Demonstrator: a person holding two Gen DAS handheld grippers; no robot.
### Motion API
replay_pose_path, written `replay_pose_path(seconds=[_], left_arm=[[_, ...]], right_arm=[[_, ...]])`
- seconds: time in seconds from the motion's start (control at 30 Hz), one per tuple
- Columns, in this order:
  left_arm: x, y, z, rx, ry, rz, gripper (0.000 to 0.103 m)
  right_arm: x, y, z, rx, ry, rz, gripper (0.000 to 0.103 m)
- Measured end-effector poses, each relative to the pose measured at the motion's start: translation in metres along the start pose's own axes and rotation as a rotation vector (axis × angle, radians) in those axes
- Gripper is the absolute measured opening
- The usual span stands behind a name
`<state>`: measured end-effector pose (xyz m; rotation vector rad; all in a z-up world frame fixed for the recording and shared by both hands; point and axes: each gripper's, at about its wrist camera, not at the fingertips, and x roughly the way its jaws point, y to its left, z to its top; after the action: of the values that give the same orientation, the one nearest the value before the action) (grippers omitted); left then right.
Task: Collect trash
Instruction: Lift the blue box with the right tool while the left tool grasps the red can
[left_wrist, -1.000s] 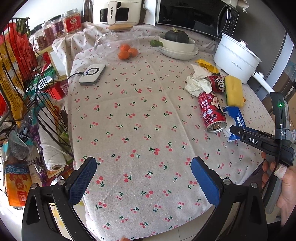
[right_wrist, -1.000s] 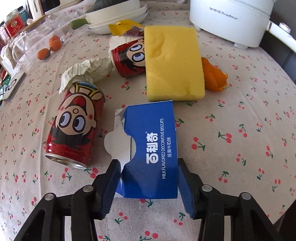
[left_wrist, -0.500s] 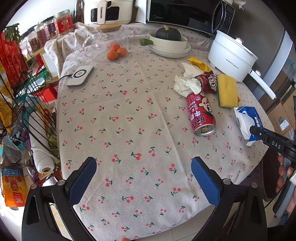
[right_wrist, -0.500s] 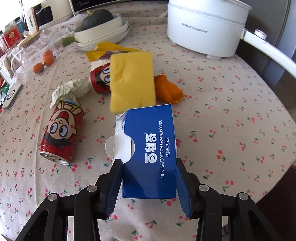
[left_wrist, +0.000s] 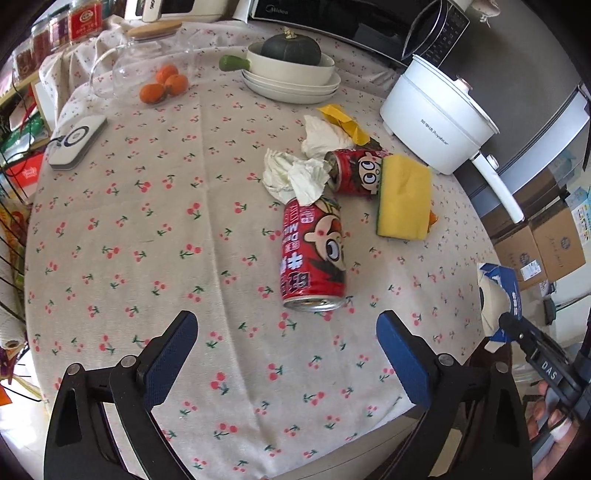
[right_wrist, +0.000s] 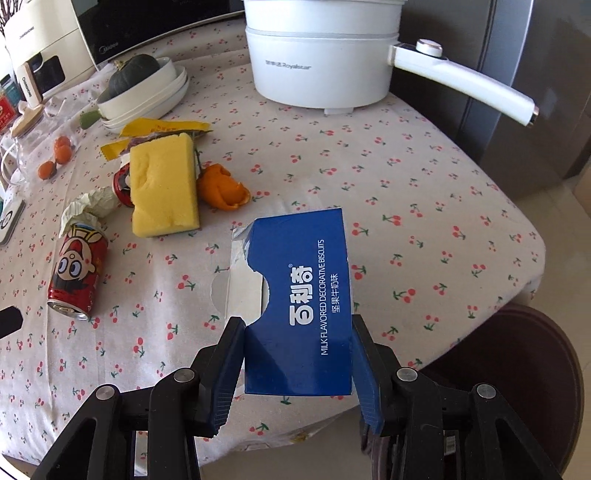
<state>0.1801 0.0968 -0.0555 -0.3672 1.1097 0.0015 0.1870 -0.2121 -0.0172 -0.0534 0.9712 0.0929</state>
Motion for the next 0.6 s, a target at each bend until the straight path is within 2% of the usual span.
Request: replay_pose_path(seconds=[0.13, 0.27, 0.47, 0.6], left_arm=[[0.016, -0.016, 0.009, 0.006, 0.007, -0.018, 0.087], [0.036, -0.024, 0.013, 0.005, 0.022, 0.003, 0.078], [0.059, -0.021, 0.013, -0.003, 0.050, 0.046, 0.055], [0.055, -0.022, 0.011, 0.013, 0.028, 0.055, 0.055]], right_arm=[[-0.005, -0.008, -0.001, 0.013, -0.002, 0.006, 0.048], [-0.008, -0.015, -0.002, 0.016, -0.005, 0.009, 0.048], [-0.008, -0.020, -0.004, 0.017, 0.005, 0.014, 0.048], [-0.009, -0.024, -0.007, 0.015, 0.009, 0.010, 0.048]])
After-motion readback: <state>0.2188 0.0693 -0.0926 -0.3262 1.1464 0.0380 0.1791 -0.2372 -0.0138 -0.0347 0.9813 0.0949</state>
